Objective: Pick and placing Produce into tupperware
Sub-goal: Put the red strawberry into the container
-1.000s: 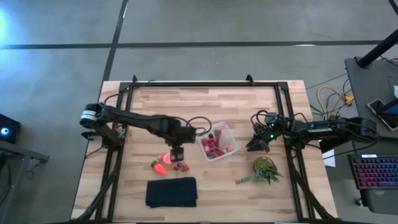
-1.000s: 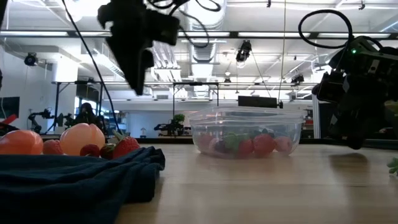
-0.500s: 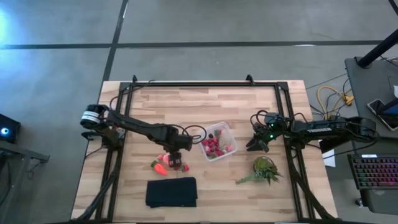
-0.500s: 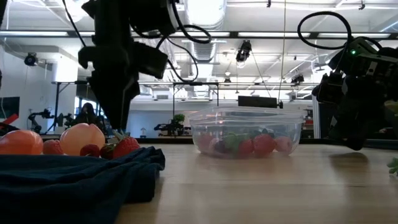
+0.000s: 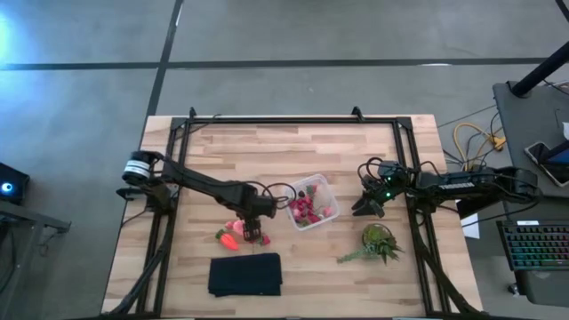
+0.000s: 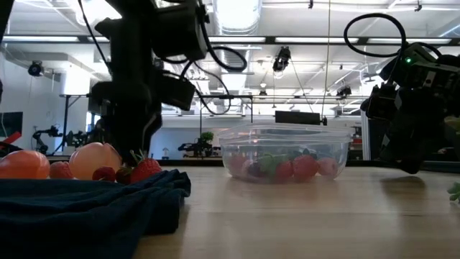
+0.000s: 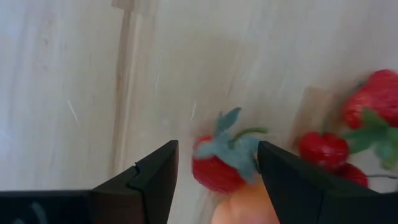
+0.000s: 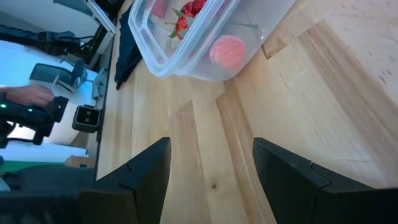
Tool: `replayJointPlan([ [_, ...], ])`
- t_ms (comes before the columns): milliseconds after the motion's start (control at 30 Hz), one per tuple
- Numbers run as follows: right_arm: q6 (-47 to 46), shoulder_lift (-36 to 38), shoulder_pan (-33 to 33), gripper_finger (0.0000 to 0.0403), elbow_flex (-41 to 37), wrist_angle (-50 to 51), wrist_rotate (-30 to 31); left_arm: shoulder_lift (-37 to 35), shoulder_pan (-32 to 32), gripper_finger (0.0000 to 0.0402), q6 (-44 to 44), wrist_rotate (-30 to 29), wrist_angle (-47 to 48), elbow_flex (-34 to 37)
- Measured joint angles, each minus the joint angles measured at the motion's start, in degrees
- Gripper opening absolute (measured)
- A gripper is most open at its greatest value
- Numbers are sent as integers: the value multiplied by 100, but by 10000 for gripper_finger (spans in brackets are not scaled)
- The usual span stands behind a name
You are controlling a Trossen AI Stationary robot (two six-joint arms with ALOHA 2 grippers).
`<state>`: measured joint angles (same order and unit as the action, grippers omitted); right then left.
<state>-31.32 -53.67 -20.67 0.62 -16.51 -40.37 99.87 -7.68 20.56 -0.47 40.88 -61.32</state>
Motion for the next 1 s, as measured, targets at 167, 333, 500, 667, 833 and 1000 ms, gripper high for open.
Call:
replayJointPlan([
  [167, -19, 0, 0, 219, 0, 0, 1, 182, 6, 205, 4, 2, 5, 0],
  [333, -60, 0, 0, 219, 0, 0, 1, 182, 7, 205, 4, -31, 19, -4],
  [500, -53, 0, 0, 219, 0, -210, -170, 167, 7, 205, 11, -105, 134, -2],
  [667, -221, 6, 2, 219, 0, -1793, -1053, 152, 7, 205, 21, -129, 184, 2],
  [833, -308, 46, 0, 219, 0, -3085, -1059, 141, 7, 205, 20, -142, 189, 2],
  [1000, -820, 45, 3, 219, 0, -3561, -1067, 130, 7, 205, 21, -148, 176, 2],
])
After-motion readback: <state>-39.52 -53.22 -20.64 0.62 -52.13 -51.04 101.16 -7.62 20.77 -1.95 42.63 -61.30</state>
